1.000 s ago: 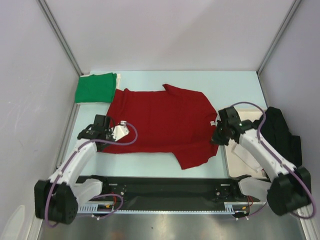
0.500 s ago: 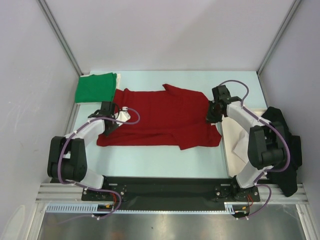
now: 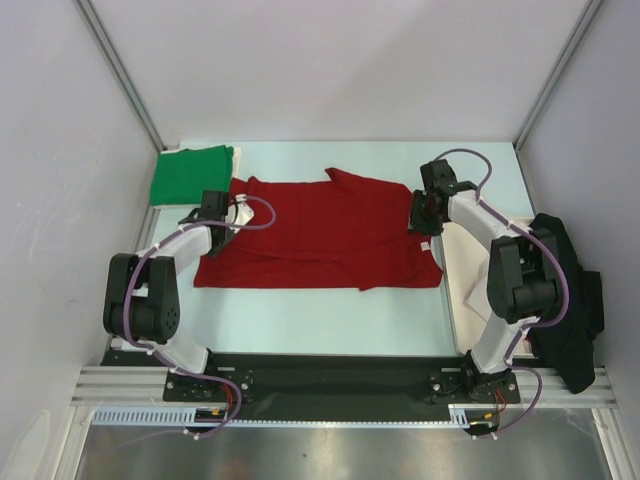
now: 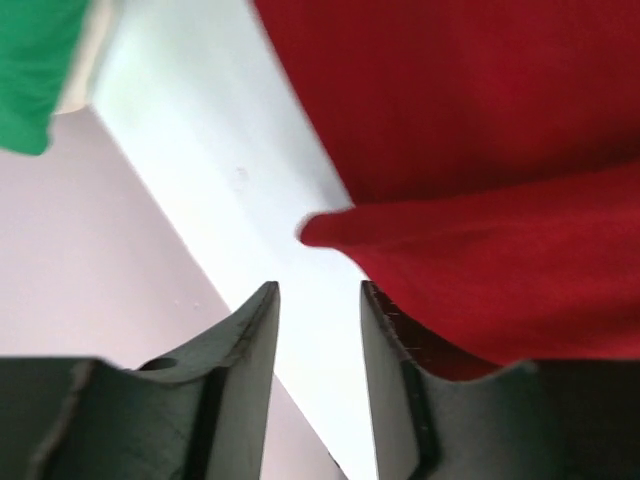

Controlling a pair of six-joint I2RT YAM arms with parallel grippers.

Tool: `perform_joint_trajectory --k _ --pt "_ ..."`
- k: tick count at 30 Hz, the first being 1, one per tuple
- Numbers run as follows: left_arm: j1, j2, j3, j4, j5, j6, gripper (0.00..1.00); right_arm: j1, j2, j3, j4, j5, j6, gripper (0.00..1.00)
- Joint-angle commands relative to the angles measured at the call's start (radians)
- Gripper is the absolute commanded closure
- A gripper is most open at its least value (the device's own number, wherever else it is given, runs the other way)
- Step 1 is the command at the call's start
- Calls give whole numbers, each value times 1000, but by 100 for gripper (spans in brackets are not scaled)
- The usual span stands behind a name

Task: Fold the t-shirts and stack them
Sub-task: Fold the tshirt

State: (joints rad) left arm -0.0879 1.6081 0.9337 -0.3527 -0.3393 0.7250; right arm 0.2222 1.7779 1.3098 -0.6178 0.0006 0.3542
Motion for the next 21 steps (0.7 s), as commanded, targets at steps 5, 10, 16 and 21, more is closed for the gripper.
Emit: perform_joint_trajectory --k 5,10,16,21 --pt "4 -284 15 -40 118 -32 55 75 -256 -127 -89 232 72 55" --pt "-12 -413 -166 -164 218 112 62 103 -376 -345 -71 242 170 54" --pt "-53 -447 -332 -148 233 218 50 92 -408 -455 32 249 201 53" --pt "-59 -393 -383 -46 214 235 44 86 -329 -463 90 199 219 52"
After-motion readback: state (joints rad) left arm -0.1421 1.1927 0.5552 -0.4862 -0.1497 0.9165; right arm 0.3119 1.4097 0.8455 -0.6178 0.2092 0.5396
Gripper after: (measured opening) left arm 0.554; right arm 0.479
